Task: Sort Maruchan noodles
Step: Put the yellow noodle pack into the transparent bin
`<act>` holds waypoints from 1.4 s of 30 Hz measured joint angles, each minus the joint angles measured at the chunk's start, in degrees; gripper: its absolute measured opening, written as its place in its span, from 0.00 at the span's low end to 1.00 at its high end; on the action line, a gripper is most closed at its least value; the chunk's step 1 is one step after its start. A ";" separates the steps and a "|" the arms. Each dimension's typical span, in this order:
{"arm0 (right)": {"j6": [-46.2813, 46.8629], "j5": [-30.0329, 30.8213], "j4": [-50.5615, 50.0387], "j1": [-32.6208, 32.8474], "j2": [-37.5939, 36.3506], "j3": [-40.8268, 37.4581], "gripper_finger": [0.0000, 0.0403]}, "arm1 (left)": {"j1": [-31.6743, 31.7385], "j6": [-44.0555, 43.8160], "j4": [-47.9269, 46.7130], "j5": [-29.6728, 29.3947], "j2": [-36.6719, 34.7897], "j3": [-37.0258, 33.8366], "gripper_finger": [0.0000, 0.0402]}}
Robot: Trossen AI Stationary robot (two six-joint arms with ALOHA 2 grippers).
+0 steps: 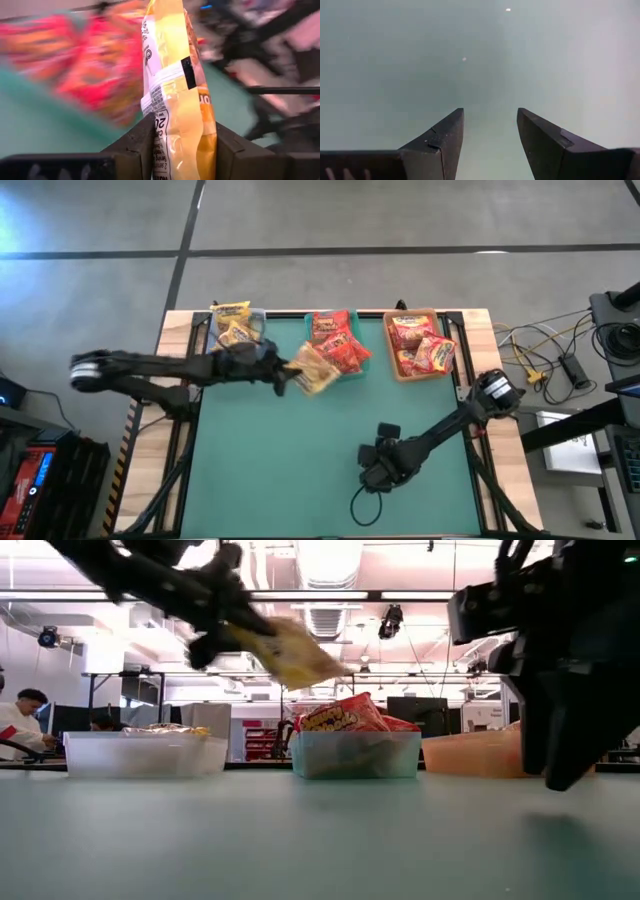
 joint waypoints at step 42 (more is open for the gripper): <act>-20.64 6.40 14.00 -19.57 -15.10 -11.07 0.44 | 8.09 -1.54 -49.47 -53.07 -26.91 -2.07 0.48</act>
